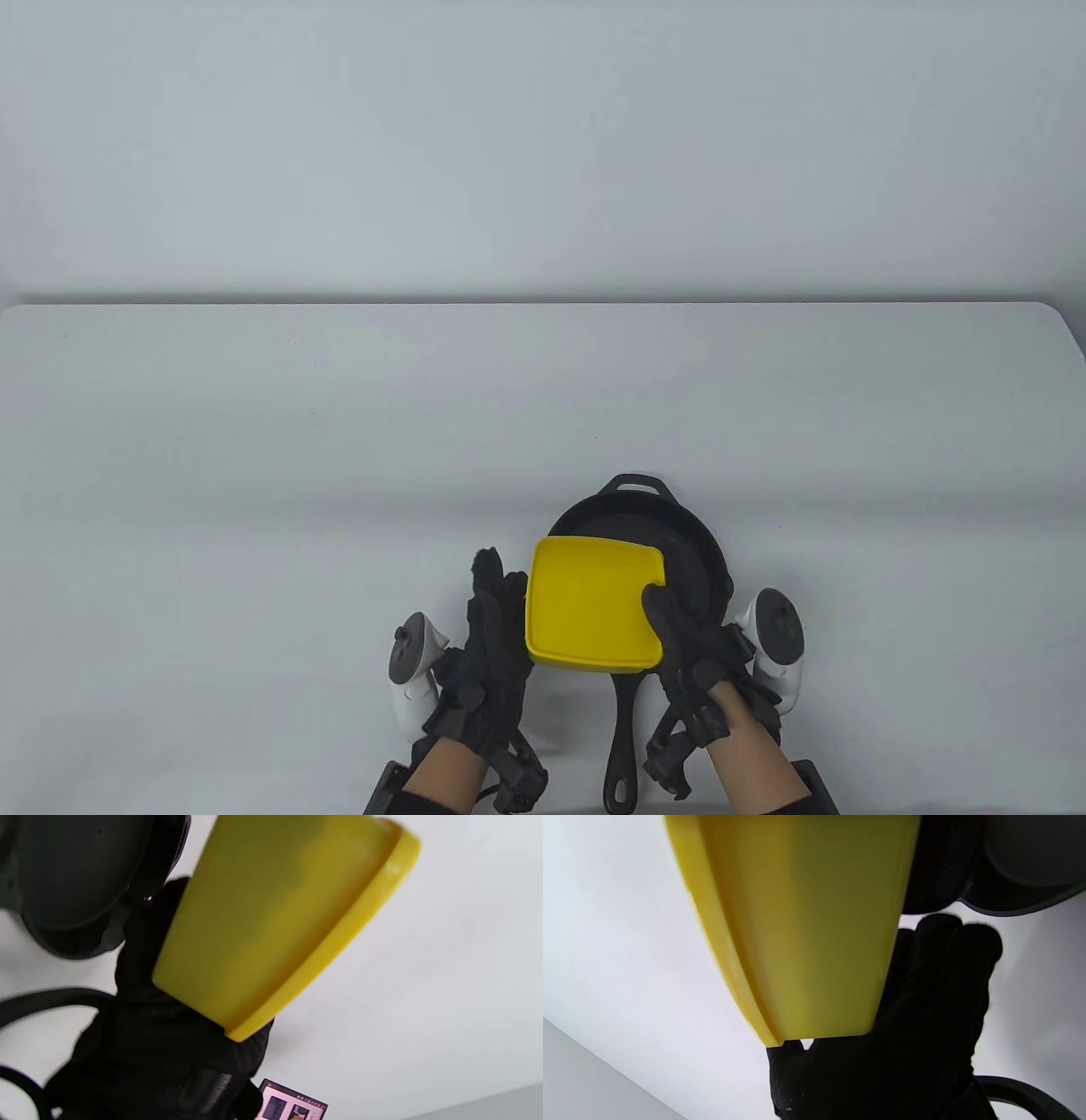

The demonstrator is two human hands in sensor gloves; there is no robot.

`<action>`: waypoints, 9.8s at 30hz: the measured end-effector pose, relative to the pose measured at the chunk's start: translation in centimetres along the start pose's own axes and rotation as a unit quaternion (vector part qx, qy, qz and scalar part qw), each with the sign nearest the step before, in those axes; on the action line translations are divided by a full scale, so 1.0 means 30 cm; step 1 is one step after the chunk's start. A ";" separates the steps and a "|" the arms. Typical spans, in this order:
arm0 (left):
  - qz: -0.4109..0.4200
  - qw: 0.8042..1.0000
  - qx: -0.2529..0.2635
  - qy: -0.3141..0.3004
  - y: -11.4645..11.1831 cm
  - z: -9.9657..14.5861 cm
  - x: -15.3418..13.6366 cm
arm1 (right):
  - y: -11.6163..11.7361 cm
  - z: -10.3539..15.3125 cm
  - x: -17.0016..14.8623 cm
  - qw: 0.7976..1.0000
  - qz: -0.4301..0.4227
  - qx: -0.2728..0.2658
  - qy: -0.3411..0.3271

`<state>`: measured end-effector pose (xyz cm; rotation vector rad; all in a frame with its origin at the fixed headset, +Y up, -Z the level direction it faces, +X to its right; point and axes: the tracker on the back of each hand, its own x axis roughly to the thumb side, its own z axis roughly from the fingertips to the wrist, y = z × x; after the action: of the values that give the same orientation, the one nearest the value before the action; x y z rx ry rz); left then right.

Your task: Sprinkle coffee beans onto the frying pan

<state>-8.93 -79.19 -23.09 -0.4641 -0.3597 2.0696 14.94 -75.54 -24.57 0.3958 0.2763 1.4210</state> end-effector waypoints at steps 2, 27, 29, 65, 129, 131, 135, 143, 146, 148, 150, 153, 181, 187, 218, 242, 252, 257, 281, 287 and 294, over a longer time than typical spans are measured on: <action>-0.007 1.000 0.008 0.008 -0.007 0.004 -0.014 | 0.002 0.001 -0.011 1.000 0.019 0.010 0.012; 0.021 0.996 0.010 0.091 -0.014 -0.011 -0.030 | -0.054 0.000 -0.005 0.998 -0.015 0.019 -0.064; 0.018 0.995 -0.004 0.096 -0.016 -0.012 -0.027 | -0.055 -0.001 -0.013 0.998 -0.038 0.020 -0.053; -0.062 0.985 0.121 0.101 0.058 0.049 0.057 | -0.505 0.225 0.091 0.758 0.464 -0.433 0.153; -0.068 0.989 0.088 0.096 0.011 0.008 -0.035 | 0.041 -0.182 0.089 0.964 0.254 -0.066 0.035; -0.055 0.989 0.091 0.103 0.013 0.007 -0.045 | 0.030 -0.177 0.090 0.968 0.236 -0.079 0.033; -0.032 0.989 0.096 0.107 0.016 0.009 -0.054 | -0.001 -0.168 0.088 0.969 0.220 -0.110 0.037; -0.020 0.988 0.103 0.117 0.021 0.004 -0.067 | -0.069 -0.137 0.077 0.957 0.194 -0.210 0.048; -0.027 0.987 0.111 0.110 0.025 0.006 -0.056 | -0.110 -0.120 0.066 0.951 0.172 -0.251 0.056; -0.032 0.988 0.117 0.099 0.029 0.006 -0.046 | -0.143 -0.107 0.047 0.947 0.140 -0.284 0.064; -0.034 0.988 0.122 0.091 0.032 0.007 -0.039 | -0.167 -0.101 0.030 0.940 0.151 -0.297 0.079; -0.045 0.987 0.127 0.084 0.037 0.010 -0.027 | -0.195 -0.100 0.002 0.927 0.188 -0.305 0.112; -0.059 0.984 0.157 0.057 0.069 0.033 0.012 | -0.184 -0.122 -0.052 0.902 0.327 -0.211 0.184; -0.066 0.984 0.158 0.057 0.074 0.037 0.015 | -0.170 -0.134 -0.060 0.909 0.326 -0.185 0.183; -0.106 0.982 0.128 0.087 0.034 0.013 -0.020 | -0.055 -0.139 0.111 0.957 0.263 -0.126 0.010; -0.150 0.983 0.089 0.061 -0.020 0.016 0.005 | 0.162 -0.218 0.066 0.923 0.347 0.128 0.104; -0.113 0.986 0.094 0.084 -0.009 0.002 -0.026 | 0.088 -0.179 0.052 0.960 0.264 -0.019 0.095; -0.082 0.987 0.106 0.090 0.008 0.004 -0.037 | 0.015 -0.153 0.035 0.977 0.170 -0.095 0.092; -0.091 0.980 0.168 0.047 0.081 0.029 0.011 | -0.159 -0.122 -0.064 0.940 0.235 -0.155 0.193; -0.095 0.980 0.169 0.050 0.086 0.036 0.016 | -0.103 -0.154 -0.072 0.930 0.289 -0.073 0.213; -0.094 0.979 0.174 0.042 0.087 0.039 0.024 | -0.133 -0.144 -0.025 0.884 0.398 -0.066 0.235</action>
<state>-11.77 -79.97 -23.31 -0.2911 0.0130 1.8718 16.63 -76.24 -30.19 0.0236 0.4318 2.3394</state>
